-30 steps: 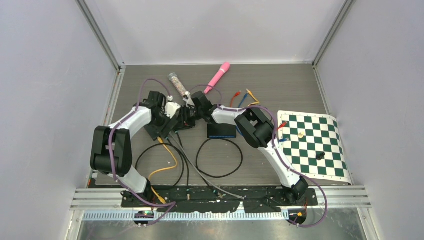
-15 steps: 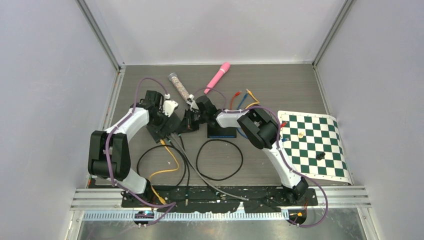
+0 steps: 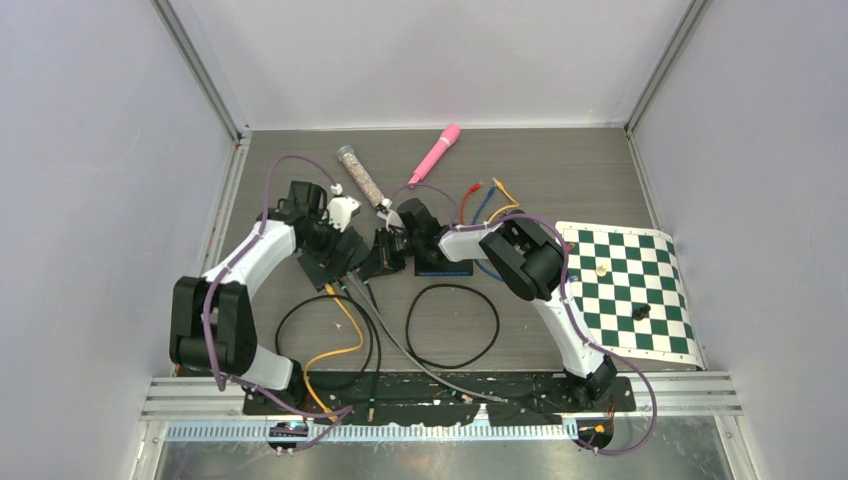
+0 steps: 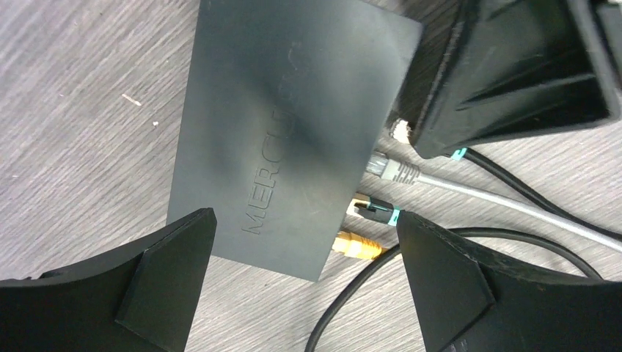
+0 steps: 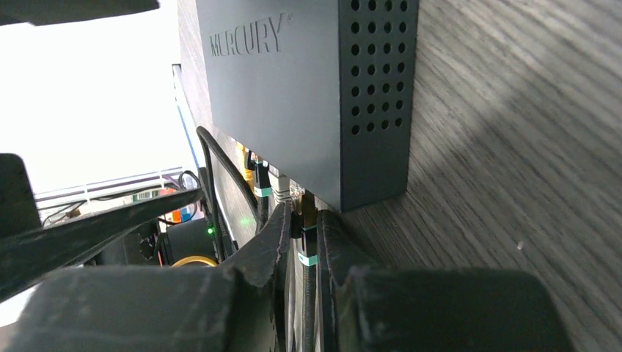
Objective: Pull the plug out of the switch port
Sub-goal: Pull the connector from the switch port.
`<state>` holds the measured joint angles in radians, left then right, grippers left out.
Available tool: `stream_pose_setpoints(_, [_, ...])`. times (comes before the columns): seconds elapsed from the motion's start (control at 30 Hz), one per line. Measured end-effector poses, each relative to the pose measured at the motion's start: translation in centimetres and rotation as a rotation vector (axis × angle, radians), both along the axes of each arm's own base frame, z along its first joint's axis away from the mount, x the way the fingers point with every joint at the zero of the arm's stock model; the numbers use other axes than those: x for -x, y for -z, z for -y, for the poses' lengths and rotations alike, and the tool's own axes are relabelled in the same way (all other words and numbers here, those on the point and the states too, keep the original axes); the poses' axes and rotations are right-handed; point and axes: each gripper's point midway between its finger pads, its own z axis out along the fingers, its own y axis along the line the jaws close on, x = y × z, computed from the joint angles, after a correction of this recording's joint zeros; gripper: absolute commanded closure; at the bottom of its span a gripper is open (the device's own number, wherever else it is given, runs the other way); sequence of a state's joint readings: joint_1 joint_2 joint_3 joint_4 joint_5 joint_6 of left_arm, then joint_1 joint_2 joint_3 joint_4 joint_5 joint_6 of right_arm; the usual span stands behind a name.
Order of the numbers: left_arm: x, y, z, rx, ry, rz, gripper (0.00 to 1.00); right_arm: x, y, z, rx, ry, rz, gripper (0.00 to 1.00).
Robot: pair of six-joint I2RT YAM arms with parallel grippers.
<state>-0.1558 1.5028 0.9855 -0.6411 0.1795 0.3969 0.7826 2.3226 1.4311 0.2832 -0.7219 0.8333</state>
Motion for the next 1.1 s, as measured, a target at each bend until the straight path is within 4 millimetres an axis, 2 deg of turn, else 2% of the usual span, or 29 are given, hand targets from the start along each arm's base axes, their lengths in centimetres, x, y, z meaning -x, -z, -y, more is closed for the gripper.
stream_pose_setpoints(0.17, [0.3,-1.3,0.1,-0.01,0.01,0.055,0.03,0.1,0.0,0.0,0.003,-0.004,-0.005,0.95])
stream_pose_setpoints(0.4, [0.5,0.6,-1.8,-0.125,-0.033,0.0,0.04,0.6,-0.1,0.8,0.013,0.004,0.0,0.95])
stream_pose_setpoints(0.53, [-0.1,-0.4,-1.8,-0.131,-0.044,0.054,0.04,1.2,-0.7,1.7,0.02,0.023,0.011,0.95])
stream_pose_setpoints(0.67, [-0.7,-2.5,-2.2,-0.136,-0.074,0.153,0.03,1.2,-3.2,2.1,-0.024,0.051,0.064,0.95])
stream_pose_setpoints(0.83, [-1.1,-5.5,-2.9,-0.142,-0.12,0.29,0.02,0.5,-8.2,2.1,-0.13,0.1,0.162,0.95])
stream_pose_setpoints(1.0, [-1.2,-8.3,-3.7,-0.125,-0.203,0.418,0.0,-1.3,-13.0,2.7,-0.2,0.211,0.273,0.95])
stream_pose_setpoints(1.1, [-1.1,-9.5,-3.7,-0.092,-0.248,0.471,0.0,-2.8,-14.4,3.1,-0.214,0.282,0.308,0.95])
